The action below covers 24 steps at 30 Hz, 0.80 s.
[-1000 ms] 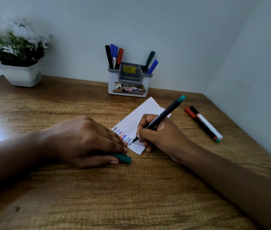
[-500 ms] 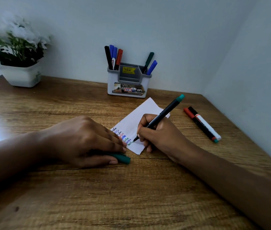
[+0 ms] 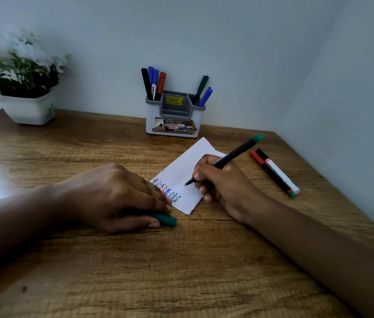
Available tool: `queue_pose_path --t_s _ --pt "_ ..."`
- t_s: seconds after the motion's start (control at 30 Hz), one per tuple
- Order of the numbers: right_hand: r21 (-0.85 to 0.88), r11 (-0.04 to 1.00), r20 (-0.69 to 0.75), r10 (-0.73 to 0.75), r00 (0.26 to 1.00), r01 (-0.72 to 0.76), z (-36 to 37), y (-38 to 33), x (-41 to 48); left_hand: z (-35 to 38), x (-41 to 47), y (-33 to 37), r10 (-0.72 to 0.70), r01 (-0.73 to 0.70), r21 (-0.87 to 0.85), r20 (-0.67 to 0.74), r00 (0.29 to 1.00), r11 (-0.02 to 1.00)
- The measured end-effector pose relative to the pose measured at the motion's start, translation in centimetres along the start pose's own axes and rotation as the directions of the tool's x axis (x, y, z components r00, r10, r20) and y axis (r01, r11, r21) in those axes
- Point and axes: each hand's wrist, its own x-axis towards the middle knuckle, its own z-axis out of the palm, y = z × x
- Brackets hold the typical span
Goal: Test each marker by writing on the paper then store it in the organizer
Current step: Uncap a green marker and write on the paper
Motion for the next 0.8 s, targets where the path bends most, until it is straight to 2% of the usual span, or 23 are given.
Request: queue_pose_path --t_s 0.07,0.1,0.27,0.37,0.5,0.67,0.8 --pt "0.182 0.983 0.013 0.024 1.000 -0.026 -0.3 -0.2 -0.1 -0.3 0.4 0.2 0.038 -0.039 -0.033 -0.046 0.998 0.999" --pt "0.209 0.978 0.023 0.021 1.000 -0.025 -0.4 -0.3 -0.2 -0.4 0.5 0.3 0.024 -0.028 -0.061 -0.069 0.997 0.998" --pt "0.091 0.994 0.067 -0.071 0.995 0.064 -0.5 -1.3 -1.4 -0.8 0.5 0.6 -0.153 0.123 -0.214 -0.131 0.979 0.969" --pt "0.142 0.983 0.086 -0.131 0.988 0.118 -1.1 -2.3 -2.2 -1.1 0.5 0.7 -0.291 0.222 -0.332 -0.176 0.940 0.917" --pt "0.221 0.956 0.062 -0.211 0.975 0.193 -1.8 -3.0 -2.9 -1.3 0.8 1.1 -0.487 0.342 -0.508 -0.184 0.854 0.791" --pt "0.163 0.965 0.037 -0.214 0.976 0.205 -1.7 -3.4 -3.2 -1.4 1.2 1.6 -0.559 0.377 -0.551 -0.206 0.803 0.745" --pt "0.172 0.964 0.075 -0.219 0.973 0.204 -1.2 -3.4 -3.3 -1.5 1.4 1.9 -0.566 0.370 -0.587 -0.189 0.802 0.720"
